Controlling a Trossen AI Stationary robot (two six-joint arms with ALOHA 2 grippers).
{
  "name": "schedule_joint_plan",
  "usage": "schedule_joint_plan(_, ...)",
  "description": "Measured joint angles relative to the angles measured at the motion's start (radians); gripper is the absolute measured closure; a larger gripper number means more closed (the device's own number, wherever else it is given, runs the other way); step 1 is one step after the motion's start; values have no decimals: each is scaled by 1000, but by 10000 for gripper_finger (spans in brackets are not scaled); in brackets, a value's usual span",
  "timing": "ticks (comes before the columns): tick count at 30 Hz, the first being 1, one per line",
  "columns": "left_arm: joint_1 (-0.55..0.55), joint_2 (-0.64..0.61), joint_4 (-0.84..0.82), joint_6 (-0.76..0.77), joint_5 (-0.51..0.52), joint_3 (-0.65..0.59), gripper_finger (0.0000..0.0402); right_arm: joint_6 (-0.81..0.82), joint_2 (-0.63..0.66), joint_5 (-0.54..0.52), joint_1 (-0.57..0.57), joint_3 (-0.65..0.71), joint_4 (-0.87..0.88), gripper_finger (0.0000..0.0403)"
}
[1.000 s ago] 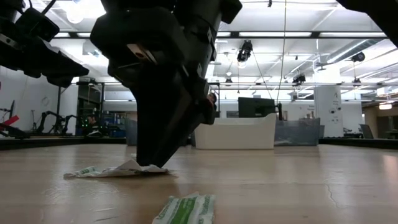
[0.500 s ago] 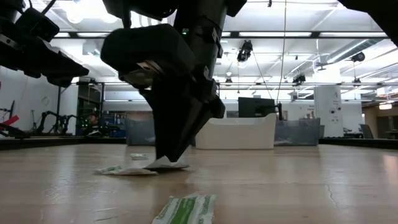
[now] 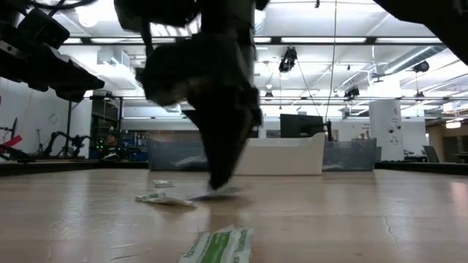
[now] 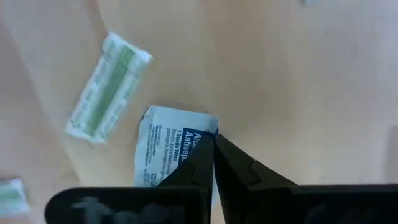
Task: Pick & Place First Aid Supplies
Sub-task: Put the blue alcohol pad into the middle gray bin
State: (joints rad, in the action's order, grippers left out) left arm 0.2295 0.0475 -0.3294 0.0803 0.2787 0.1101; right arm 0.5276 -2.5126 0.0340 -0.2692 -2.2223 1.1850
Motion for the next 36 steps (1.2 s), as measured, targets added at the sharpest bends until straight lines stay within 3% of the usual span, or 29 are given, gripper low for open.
schedule_joint_plan(5,0,0,0,0,0,0,307,-178,28,14,20,-130,75,395)
schedule_joint_plan(9,0,0,0,1,0,0,307,-299,78,-9,47,-109,-13,395)
schedule_joint_plan(12,0,0,0,1,0,0,307,-294,91,-150,85,-107,-64,395)
schedule_joint_plan(16,0,0,0,2,0,0,307,-191,132,-439,148,-111,-52,395)
schedule_joint_plan(19,0,0,0,6,0,0,307,-114,144,-547,207,-110,8,394)
schedule_joint_plan(31,0,0,0,6,0,0,307,-19,168,-544,533,-109,177,394)
schedule_joint_plan(36,0,0,0,6,0,0,307,-28,170,-429,671,-110,177,394)
